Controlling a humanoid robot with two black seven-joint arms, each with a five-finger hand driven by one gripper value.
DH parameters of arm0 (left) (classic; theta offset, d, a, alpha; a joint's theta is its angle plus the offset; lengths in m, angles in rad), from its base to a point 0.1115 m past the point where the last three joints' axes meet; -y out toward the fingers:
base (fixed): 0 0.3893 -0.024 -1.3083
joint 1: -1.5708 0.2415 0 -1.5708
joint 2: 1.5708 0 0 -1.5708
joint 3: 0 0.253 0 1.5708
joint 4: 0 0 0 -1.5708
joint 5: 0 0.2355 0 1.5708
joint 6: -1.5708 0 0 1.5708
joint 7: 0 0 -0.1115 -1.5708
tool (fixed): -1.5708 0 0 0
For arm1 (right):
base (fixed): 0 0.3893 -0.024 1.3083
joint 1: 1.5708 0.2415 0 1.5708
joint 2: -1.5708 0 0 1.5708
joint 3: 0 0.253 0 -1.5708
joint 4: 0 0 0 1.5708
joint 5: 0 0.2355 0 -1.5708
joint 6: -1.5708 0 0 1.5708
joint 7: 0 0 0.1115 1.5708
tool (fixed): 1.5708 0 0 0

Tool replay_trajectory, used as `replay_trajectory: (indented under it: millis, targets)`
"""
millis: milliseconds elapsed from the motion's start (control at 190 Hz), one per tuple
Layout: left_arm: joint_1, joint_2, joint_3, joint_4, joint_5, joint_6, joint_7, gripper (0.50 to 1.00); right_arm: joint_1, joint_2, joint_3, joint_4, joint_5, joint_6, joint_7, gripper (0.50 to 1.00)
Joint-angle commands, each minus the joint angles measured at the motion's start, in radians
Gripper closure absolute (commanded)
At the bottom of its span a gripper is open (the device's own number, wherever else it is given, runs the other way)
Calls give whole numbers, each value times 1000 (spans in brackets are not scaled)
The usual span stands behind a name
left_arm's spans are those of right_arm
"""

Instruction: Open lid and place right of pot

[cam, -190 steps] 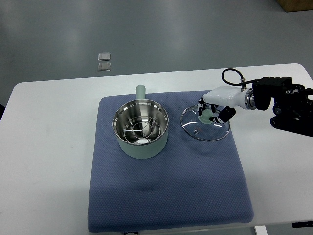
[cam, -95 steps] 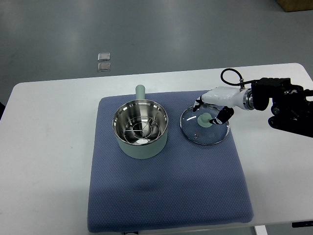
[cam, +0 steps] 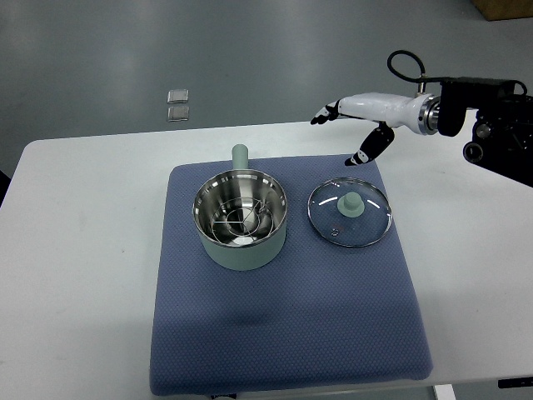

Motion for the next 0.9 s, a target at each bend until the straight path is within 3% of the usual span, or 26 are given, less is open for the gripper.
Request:
replay_trajectory:
  millis: [0,89,105,221,226,289,478,489,731,894]
  targets:
    - [0,0,0,0,0,0,0,500,-85,14,206,-20,40,22,-43,660]
    - [0,0,0,0,0,0,0,500,-128,33,287,-27,40,22,-66,660]
    - [0,0,0,0,0,0,0,500,-192,65,402,-40,40,23,-82,662]
    - [0,0,0,0,0,0,0,500,-248,105,509,-50,40,25,-91,662]
    - [0,0,0,0,0,0,0,500,-290,134,590,-60,42,25,-106,662]
    - [0,0,0,0,0,0,0,500,-346,174,681,-67,55,25,-122,662]
    - [0,0,0,0,0,0,0,500,-418,248,831,-72,106,25,-143,662]
    - [0,0,0,0,0,0,0,500,-453,287,903,-72,141,11,-154,666]
    - [0,0,0,0,0,0,0,500,-551,436,1138,-77,239,-67,-171,668]
    - [0,0,0,0,0,0,0,500,-631,513,1287,-77,270,-47,-169,658]
